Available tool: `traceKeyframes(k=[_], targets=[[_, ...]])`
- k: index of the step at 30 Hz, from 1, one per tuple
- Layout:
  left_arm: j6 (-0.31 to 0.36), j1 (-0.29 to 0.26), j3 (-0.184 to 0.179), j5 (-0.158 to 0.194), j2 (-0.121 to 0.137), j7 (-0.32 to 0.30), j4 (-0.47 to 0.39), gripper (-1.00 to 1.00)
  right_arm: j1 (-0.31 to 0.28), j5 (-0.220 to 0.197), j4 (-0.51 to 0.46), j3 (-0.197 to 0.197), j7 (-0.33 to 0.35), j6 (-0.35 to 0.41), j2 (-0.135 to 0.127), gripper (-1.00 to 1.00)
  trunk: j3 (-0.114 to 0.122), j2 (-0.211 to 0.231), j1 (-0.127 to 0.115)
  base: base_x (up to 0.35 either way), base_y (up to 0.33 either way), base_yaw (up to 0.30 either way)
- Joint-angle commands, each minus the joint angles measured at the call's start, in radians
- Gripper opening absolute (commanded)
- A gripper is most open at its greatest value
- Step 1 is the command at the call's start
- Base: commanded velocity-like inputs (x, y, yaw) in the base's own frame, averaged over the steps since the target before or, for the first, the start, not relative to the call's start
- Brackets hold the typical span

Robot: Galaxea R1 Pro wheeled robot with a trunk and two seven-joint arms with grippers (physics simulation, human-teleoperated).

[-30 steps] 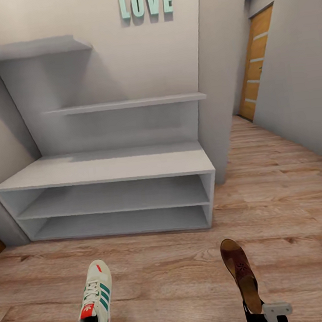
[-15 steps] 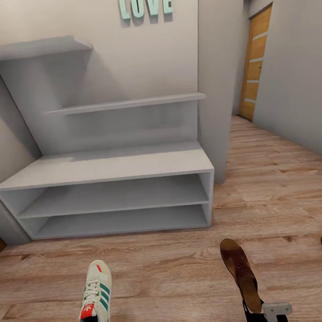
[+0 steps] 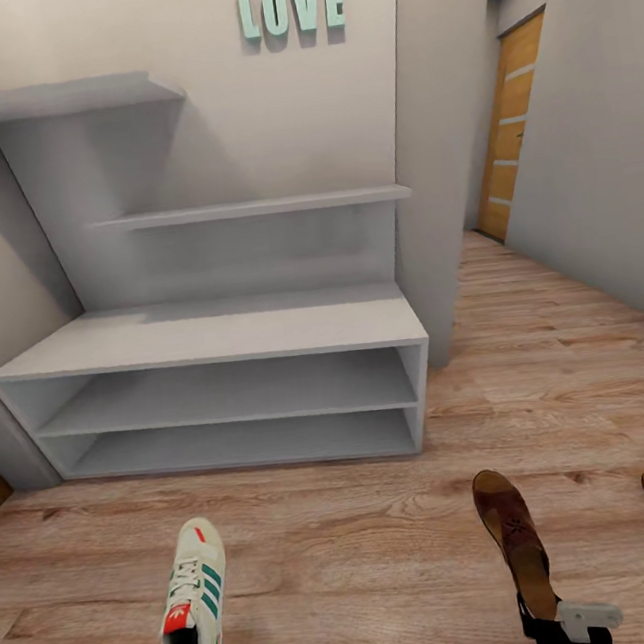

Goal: Pick up the two gym shoes and the two sandals from the corridor floor and place them onto the hallstand (shoe rack) in the corridor, making sure they are on the rack and not on the floor. Arrange them so the two gym shoes are next to each other and the two sandals are next to each other.

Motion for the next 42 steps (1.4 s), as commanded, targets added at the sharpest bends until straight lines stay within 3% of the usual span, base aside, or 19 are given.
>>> traceKeyframes(k=[1,2,6,9,13,19,22,27,33,42], targets=[[0.001,-0.002,0.003,0.008,-0.001,-0.011,0.0,-1.0,0.0,0.007,-0.001,-0.014,0.0,-0.001,-0.008,-1.0,-0.001,0.0,0.0,0.0,0.0,0.0],[0.007,-0.004,0.001,0.007,-0.001,-0.012,-0.004,-1.0,0.0,0.006,-0.006,-0.053,0.0,-0.001,-0.023,-1.0,-0.001,0.0,0.0,0.0,0.0,0.0],[0.058,-0.033,-0.002,0.0,-0.005,-0.014,-0.016,-1.0,0.0,0.004,-0.038,-0.148,0.013,0.003,-0.054,-1.0,-0.001,0.0,0.0,0.0,0.0,0.0],[0.177,-0.105,-0.003,-0.013,-0.01,-0.021,-0.022,-1.0,0.0,0.004,-0.065,-0.228,0.037,0.015,-0.073,-1.0,-0.001,0.0,0.0,0.0,0.0,0.0],[0.322,-0.2,-0.005,-0.023,-0.014,-0.036,-0.026,-1.0,0.0,0.003,-0.08,-0.297,0.051,0.073,-0.107,-1.0,-0.001,0.0,0.0,0.0,0.0,0.0],[0.47,-0.33,-0.019,-0.034,-0.021,-0.052,-0.026,-1.0,0.0,0.002,-0.13,-0.33,0.056,0.203,-0.136,-1.0,-0.001,0.0,0.0,0.0,0.0,0.0],[0.581,-0.405,-0.058,-0.04,-0.024,-0.055,-0.024,-1.0,0.0,0.002,-0.15,-0.334,0.057,0.244,-0.137,-1.0,-0.001,0.0,0.0,0.0,0.0,0.0],[0.686,-0.476,-0.114,-0.042,-0.033,-0.048,-0.025,-1.0,0.0,0.002,-0.167,-0.331,0.057,0.261,-0.129,-1.0,-0.001,0.0,0.0,0.0,0.0,0.0],[0.716,-0.508,-0.137,-0.044,-0.035,-0.042,-0.027,-1.0,0.0,0.004,-0.22,-0.326,0.057,0.269,-0.09,-1.0,-0.001,0.0,0.0,0.0,0.0,0.0],[0.726,-0.502,-0.139,-0.042,-0.027,-0.049,-0.103,-1.0,0.0,0.004,-0.231,-0.327,0.057,0.315,-0.084,-1.0,-0.001,0.0,0.0,0.0,0.0,0.0]])
